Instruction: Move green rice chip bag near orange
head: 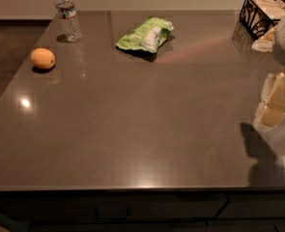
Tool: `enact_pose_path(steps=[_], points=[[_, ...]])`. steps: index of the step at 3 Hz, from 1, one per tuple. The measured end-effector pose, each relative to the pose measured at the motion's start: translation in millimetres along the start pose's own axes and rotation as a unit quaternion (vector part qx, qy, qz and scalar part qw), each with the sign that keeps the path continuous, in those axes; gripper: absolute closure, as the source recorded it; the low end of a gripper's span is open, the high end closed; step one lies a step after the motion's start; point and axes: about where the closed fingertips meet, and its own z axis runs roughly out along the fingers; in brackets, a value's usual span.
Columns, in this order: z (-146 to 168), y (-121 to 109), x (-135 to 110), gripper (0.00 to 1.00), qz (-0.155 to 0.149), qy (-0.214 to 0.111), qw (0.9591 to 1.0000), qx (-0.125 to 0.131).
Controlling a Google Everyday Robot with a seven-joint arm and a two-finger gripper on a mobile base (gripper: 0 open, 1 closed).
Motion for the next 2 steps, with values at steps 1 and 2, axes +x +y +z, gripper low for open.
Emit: enact_pose_path(steps=[1,2], points=[[0.0,0.0,0.0,0.0,0.0,0.0,1.0,0.0],[0.0,-3.8,-2.1,0.0,0.007,0.003,1.0,-0.002]])
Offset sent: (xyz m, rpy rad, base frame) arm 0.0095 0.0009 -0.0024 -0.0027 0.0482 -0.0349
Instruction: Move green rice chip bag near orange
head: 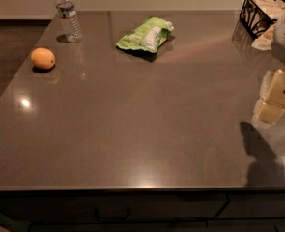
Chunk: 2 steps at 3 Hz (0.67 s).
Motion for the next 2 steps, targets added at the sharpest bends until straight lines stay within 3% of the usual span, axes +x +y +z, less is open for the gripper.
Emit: enact_pose_path(steps=[2], points=[[25,-53,-35,0.0,0.045,-0.012,0.9989,-0.007]])
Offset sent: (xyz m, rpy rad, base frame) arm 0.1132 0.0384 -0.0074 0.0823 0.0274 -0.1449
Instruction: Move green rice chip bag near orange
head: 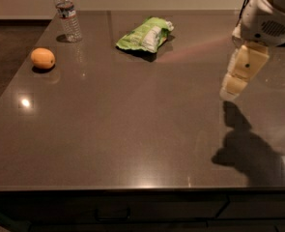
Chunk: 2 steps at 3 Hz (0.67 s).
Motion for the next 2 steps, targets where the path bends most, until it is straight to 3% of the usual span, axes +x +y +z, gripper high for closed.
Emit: enact_pose_path(steps=[2], points=[[29,-57,-47,0.0,0.067,-0.03,0.9971,0.023]])
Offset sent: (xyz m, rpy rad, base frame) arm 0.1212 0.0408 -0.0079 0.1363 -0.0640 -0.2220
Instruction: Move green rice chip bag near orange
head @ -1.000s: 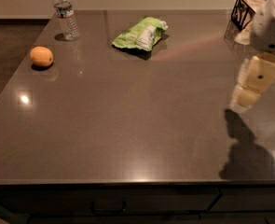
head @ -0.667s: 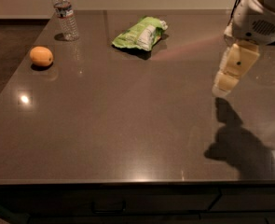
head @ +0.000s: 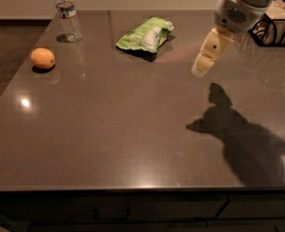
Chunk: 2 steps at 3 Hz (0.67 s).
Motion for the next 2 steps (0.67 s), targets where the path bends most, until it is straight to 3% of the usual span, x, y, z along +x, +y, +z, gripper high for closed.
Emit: enact_pose_path(steps=[1,2], points=[[19,-23,-29,0.0,0.042,-0.025,0.9987,0.018],[41,-49,-56,0.0,0.09,-0.048,0.9942,0.036]])
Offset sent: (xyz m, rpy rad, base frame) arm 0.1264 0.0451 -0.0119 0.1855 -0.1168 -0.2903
